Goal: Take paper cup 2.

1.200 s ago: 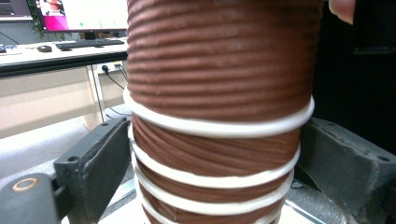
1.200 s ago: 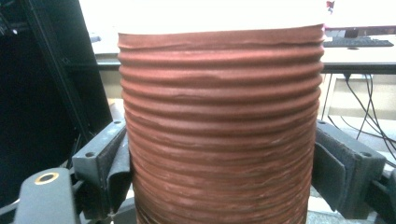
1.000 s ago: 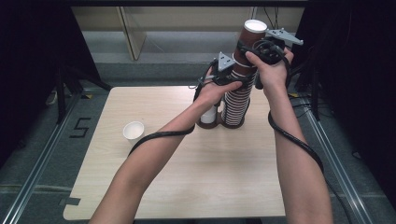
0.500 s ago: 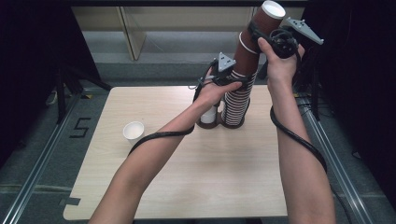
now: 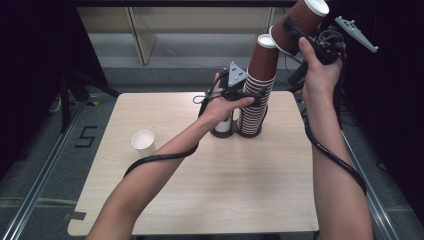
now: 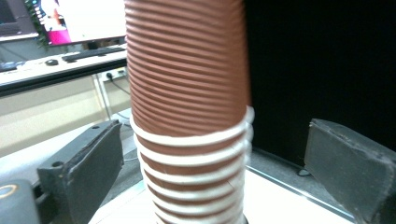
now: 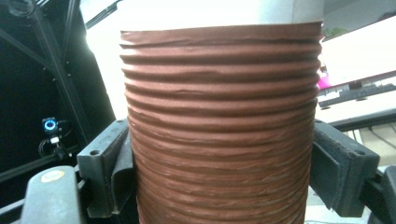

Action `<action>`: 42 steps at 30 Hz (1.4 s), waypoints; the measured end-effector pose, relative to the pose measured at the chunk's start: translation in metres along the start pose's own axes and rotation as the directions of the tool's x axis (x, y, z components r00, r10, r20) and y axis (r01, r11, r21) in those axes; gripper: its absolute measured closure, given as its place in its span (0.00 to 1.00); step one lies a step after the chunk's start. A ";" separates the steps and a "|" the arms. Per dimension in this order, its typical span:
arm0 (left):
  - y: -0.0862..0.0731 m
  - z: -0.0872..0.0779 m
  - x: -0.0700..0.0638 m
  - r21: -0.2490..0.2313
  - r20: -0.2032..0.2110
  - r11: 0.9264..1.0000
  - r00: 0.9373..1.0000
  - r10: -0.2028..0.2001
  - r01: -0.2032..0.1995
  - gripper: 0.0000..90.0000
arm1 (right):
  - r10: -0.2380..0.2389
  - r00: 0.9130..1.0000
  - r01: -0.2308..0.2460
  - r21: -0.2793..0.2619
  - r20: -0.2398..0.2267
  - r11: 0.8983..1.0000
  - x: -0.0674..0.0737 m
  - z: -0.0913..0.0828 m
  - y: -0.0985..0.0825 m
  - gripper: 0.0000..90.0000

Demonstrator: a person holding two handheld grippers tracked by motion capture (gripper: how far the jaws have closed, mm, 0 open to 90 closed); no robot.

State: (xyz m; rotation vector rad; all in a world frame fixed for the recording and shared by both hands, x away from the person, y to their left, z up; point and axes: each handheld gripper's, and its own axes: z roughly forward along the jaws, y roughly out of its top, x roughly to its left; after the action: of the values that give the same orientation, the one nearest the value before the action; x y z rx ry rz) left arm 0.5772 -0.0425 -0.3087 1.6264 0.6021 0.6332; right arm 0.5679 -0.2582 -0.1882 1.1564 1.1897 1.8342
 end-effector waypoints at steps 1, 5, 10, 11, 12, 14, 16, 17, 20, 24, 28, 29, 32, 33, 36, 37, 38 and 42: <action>-0.001 -0.009 -0.002 -0.003 0.008 1.000 1.000 0.007 -0.007 0.04 | -0.011 1.000 0.011 0.001 -0.003 1.000 -0.001 -0.005 0.001 0.21; -0.009 -0.035 -0.005 0.009 0.011 1.000 1.000 0.024 -0.024 0.04 | -0.054 0.998 0.054 0.011 0.013 0.998 -0.007 -0.027 0.002 0.21; -0.021 -0.070 -0.010 0.010 0.025 0.999 0.999 0.038 -0.038 0.04 | -0.052 0.998 0.051 0.050 0.032 0.997 -0.019 -0.057 -0.010 0.21; -0.024 -0.077 -0.012 0.017 0.027 0.999 0.999 0.047 -0.047 0.04 | -0.057 0.998 0.055 0.059 0.032 0.997 -0.021 -0.062 -0.013 0.21; -0.026 -0.082 -0.012 0.020 0.031 0.998 0.998 0.056 -0.057 0.04 | -0.063 0.997 0.061 0.062 0.033 0.996 -0.022 -0.068 -0.016 0.21; -0.032 -0.097 -0.014 0.018 0.035 0.998 0.997 0.067 -0.068 0.04 | -0.067 0.997 0.064 0.083 0.034 0.995 -0.025 -0.078 -0.021 0.21; -0.037 -0.109 -0.015 0.020 0.033 0.998 0.997 0.067 -0.068 0.04 | -0.063 0.998 0.060 0.088 0.029 0.994 -0.026 -0.088 -0.027 0.21; -0.039 -0.113 -0.015 0.023 0.036 0.997 0.997 0.070 -0.071 0.04 | -0.067 0.997 0.064 0.098 0.029 0.993 -0.027 -0.093 -0.030 0.21; -0.048 -0.127 -0.018 0.028 0.039 0.997 0.997 0.073 -0.075 0.04 | -0.067 0.998 0.066 0.118 0.011 0.991 -0.027 -0.105 -0.043 0.21; -0.058 -0.142 -0.021 0.036 0.054 0.996 0.995 0.079 -0.081 0.04 | -0.046 0.999 0.046 0.151 -0.001 0.987 -0.028 -0.117 -0.062 0.21; -0.071 -0.154 -0.024 0.053 0.065 0.994 0.993 0.095 -0.098 0.04 | -0.037 0.999 0.039 0.200 -0.010 0.979 -0.027 -0.128 -0.088 0.21; -0.073 -0.156 -0.024 0.058 0.066 0.993 0.992 0.103 -0.107 0.04 | -0.036 0.999 0.039 0.212 -0.019 0.976 -0.027 -0.129 -0.095 0.21; -0.080 -0.169 -0.023 0.057 0.062 0.991 0.991 0.116 -0.119 0.04 | -0.044 0.999 0.048 0.254 -0.022 0.966 -0.027 -0.136 -0.116 0.21; -0.082 -0.173 -0.022 0.054 0.060 0.992 0.992 0.107 -0.111 0.04 | -0.039 0.999 0.045 0.268 -0.029 0.962 -0.026 -0.138 -0.123 0.21; -0.087 -0.182 -0.020 0.055 0.048 0.993 0.994 0.099 -0.101 0.05 | -0.041 0.999 0.049 0.289 -0.034 0.956 -0.025 -0.143 -0.140 0.21; -0.090 -0.185 -0.019 0.054 0.043 0.994 0.995 0.092 -0.094 0.05 | -0.044 0.998 0.053 0.297 -0.037 0.953 -0.025 -0.144 -0.146 0.21; -0.091 -0.187 -0.019 0.056 0.043 0.994 0.995 0.092 -0.094 0.05 | -0.036 0.999 0.045 0.316 -0.036 0.948 -0.025 -0.146 -0.151 0.21; -0.103 -0.195 -0.020 0.063 0.045 0.995 0.996 0.079 -0.082 0.05 | -0.029 0.998 0.044 0.340 -0.047 0.939 -0.022 -0.150 -0.163 0.21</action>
State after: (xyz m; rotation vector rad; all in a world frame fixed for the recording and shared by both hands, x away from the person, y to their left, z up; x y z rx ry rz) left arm 0.4232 0.0959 -0.3880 1.7281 0.5326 0.6420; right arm 0.4487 -0.2688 -0.3762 1.2760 1.5892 1.6721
